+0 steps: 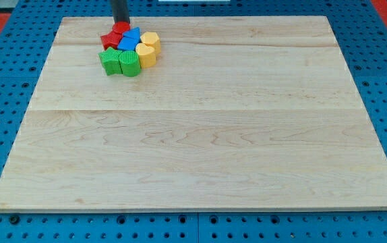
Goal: Separate the red blocks
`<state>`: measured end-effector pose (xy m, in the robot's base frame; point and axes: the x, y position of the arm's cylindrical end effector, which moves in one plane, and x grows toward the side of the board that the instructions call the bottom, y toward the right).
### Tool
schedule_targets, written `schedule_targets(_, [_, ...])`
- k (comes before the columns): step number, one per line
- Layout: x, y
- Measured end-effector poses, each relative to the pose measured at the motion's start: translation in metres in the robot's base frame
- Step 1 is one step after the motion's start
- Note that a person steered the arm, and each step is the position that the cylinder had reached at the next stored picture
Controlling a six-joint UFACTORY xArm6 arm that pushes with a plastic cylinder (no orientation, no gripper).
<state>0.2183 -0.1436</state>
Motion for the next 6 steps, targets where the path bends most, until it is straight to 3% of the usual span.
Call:
schedule_targets(1, [0.01, 0.083])
schedule_targets(2, [0.013, 0.117])
schedule_targets(3, [-0.027, 0.067])
schedule_targets(4, [-0.02, -0.013])
schedule_targets(5, [0.014, -0.041])
schedule_targets(6, [0.042, 0.004])
